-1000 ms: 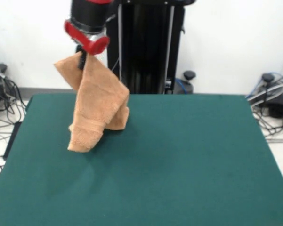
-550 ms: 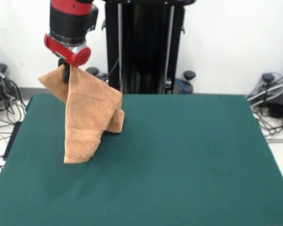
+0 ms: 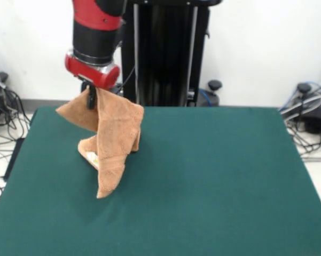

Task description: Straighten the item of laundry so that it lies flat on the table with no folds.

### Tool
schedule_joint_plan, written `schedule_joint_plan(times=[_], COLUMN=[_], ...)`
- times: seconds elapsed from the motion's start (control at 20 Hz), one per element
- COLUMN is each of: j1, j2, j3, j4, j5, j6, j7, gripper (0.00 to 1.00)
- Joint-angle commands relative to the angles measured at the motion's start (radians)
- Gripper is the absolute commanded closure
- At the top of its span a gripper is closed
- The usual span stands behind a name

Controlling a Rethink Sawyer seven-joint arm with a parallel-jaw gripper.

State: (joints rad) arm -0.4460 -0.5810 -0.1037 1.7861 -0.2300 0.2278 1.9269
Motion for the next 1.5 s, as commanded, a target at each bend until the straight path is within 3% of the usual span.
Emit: schedule_joint_plan(times=[0.05,0.35,0.95,1.1,1.2,1.3,1.5], j1=[0.103,0.208,0.514,0.606,0.635,0.599,0.391], j2=[-0.058,-0.137,-0.219,-0.229,-0.211,-0.170,-0.079], j3=[0.132,0.139,0.028,-0.046,-0.113,-0.158,-0.083], j4=[0.094,0.192,0.267,0.246,0.203,0.139,0.071], j5=[0.040,0.181,0.537,0.583,0.568,0.522,0.422], j6=[-0.021,-0.011,0.090,0.166,0.244,0.306,0.213], j7=[0.151,0.292,0.487,0.533,0.517,0.441,0.205], gripper=[1.00,1.00,1.00,1.00,1.00,1.00,1.00])
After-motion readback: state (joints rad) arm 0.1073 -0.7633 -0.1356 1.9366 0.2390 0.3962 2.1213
